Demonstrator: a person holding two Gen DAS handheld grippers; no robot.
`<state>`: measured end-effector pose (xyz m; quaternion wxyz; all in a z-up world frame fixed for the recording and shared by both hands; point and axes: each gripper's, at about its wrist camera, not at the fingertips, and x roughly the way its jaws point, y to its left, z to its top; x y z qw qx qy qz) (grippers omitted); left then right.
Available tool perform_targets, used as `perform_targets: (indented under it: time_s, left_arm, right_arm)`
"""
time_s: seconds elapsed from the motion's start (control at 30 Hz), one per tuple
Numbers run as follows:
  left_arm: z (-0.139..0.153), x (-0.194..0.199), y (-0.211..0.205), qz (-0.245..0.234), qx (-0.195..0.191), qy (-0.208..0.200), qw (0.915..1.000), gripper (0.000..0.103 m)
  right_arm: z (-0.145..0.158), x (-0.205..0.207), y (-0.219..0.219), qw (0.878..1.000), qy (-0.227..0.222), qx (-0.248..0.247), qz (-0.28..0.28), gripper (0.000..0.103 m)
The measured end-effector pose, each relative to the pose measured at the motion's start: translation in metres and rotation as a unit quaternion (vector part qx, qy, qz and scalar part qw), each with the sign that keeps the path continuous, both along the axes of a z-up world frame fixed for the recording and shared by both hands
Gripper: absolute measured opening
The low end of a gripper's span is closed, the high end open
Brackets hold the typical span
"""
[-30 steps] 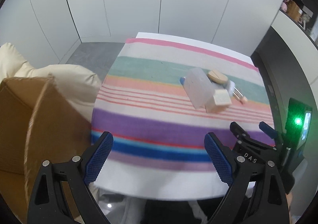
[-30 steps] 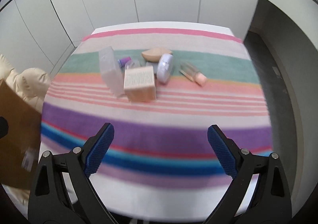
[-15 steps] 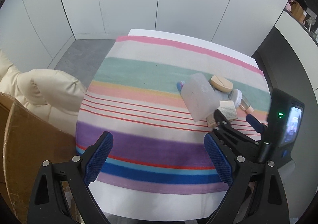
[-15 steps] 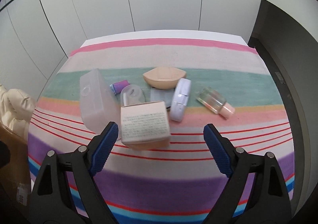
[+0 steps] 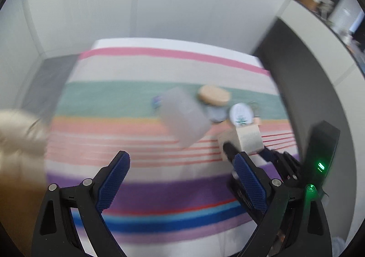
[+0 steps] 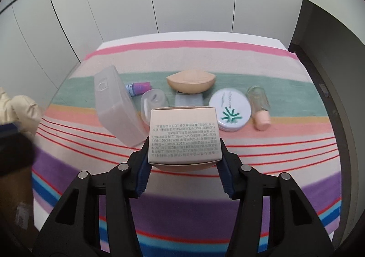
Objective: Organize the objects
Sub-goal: 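Grasp the cream cosmetic box with the right tool while the left tool grasps the clear plastic box, then lift the cream box and clear plastic box off the cloth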
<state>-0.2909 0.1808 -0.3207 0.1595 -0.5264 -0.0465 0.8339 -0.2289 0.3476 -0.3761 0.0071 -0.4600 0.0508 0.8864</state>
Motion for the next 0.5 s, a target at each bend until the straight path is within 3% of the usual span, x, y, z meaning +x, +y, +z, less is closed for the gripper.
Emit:
perform_targets:
  time_s: [0.1, 0.23, 0.33, 0.4, 0.43, 0.47, 0.5]
  left_arm:
    - [-0.013, -0.02, 0.013, -0.026, -0.006, -0.012, 0.9996, 0.097]
    - [-0.022, -0.044, 0.024, -0.005, 0.027, -0.036, 0.999, 0.097]
    - [-0.026, -0.058, 0.032, 0.03, 0.006, -0.04, 0.9987, 0.097]
    - [-0.037, -0.071, 0.039, 0.06, -0.041, -0.057, 0.9957, 0.095]
    - [-0.043, -0.076, 0.041, 0.077, -0.073, -0.063, 0.9923, 0.08]
    - [-0.051, -0.079, 0.041, 0.101, -0.112, -0.072, 0.9859, 0.071]
    - [-0.06, -0.082, 0.039, 0.12, -0.129, -0.087, 0.9805, 0.035]
  right_arm:
    - [0.004, 0.012, 0.016, 1.0, 0.001, -0.008, -0.009, 0.054]
    - [0.001, 0.023, 0.035, 0.999, -0.013, -0.015, -0.026, 0.054]
    - [-0.001, 0.027, 0.043, 0.999, -0.019, -0.026, -0.035, 0.054]
    - [0.001, 0.025, 0.046, 0.999, -0.02, -0.032, -0.036, 0.054]
    - [0.002, 0.024, 0.045, 0.999, -0.02, -0.033, -0.035, 0.054]
    - [0.002, 0.024, 0.049, 0.999, -0.021, -0.031, -0.034, 0.054]
    - [0.003, 0.023, 0.048, 0.999, -0.021, -0.028, -0.034, 0.054]
